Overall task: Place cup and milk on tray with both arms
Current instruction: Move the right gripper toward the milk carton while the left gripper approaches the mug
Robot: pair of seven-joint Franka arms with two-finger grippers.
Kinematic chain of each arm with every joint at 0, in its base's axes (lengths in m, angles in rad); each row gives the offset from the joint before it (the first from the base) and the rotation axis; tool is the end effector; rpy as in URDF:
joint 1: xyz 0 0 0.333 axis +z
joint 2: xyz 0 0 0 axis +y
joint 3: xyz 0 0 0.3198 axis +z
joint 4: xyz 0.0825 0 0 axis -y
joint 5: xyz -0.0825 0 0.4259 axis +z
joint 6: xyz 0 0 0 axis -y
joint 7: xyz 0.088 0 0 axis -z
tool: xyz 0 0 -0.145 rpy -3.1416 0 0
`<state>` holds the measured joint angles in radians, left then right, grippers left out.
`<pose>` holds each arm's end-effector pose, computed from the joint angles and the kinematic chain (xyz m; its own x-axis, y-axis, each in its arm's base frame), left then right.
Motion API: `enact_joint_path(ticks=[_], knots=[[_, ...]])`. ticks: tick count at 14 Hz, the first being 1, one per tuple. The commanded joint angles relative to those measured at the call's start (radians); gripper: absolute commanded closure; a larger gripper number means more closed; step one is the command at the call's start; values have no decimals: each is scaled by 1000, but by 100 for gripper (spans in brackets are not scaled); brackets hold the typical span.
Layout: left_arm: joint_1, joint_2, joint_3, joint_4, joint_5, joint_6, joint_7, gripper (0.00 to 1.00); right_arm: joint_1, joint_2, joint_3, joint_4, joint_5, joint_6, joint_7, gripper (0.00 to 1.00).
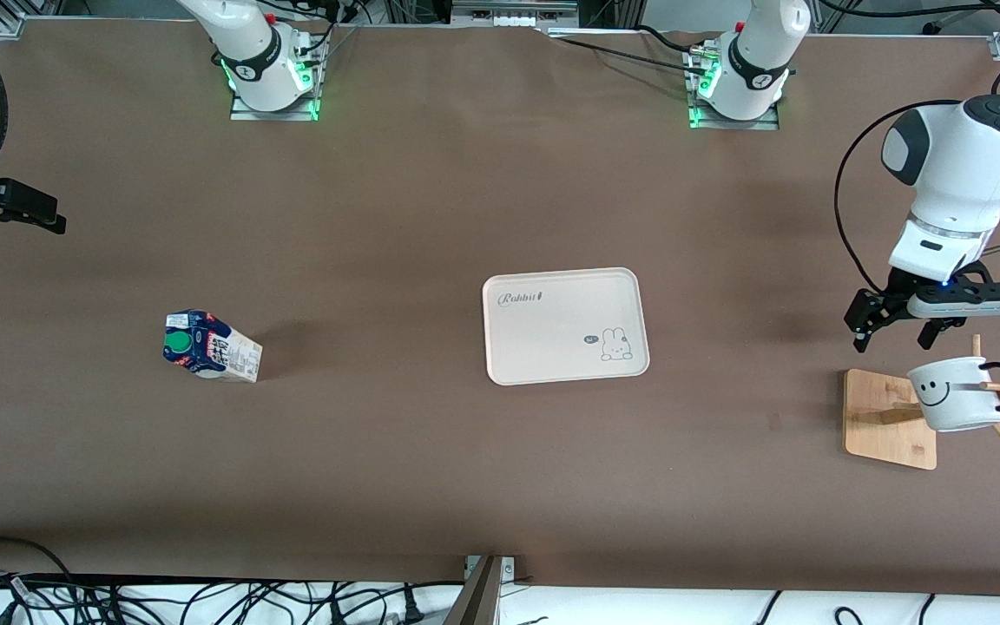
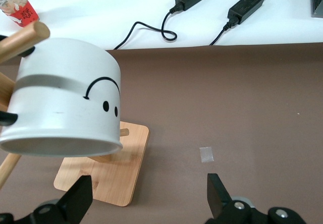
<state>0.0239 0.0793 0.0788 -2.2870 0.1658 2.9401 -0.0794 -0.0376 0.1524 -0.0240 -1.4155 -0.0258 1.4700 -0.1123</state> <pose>0.6144 0.0537 0.3244 0.8413 -0.0003 0.5406 0.0505 -0.9956 -0.0791 0.6278 -0.0416 0.5675 0.9938 0.0483 -0.1003 0.0504 -0.9986 0.0183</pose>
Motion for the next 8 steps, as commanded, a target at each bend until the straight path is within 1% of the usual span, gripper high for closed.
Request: enact_joint_path(ticks=[1, 3, 5, 6, 7, 8], knots=[[1, 8, 12, -2, 49, 27, 7, 0, -10, -2, 4, 6, 20, -13, 14, 0], [1, 23, 32, -2, 63, 74, 7, 0, -10, -2, 4, 4, 20, -11, 17, 0], [1, 14, 33, 0, 63, 71, 3, 0, -11, -1, 4, 4, 20, -11, 20, 0], [1, -4, 33, -3, 63, 45, -11, 0, -10, 16, 4, 4, 18, -11, 16, 0], [-5, -31, 33, -6, 63, -37, -8, 0, -8, 19, 6, 4, 18, -11, 17, 0], [-13, -68, 32, -2, 63, -156, -14, 0, -8, 18, 6, 4, 18, -11, 14, 0]])
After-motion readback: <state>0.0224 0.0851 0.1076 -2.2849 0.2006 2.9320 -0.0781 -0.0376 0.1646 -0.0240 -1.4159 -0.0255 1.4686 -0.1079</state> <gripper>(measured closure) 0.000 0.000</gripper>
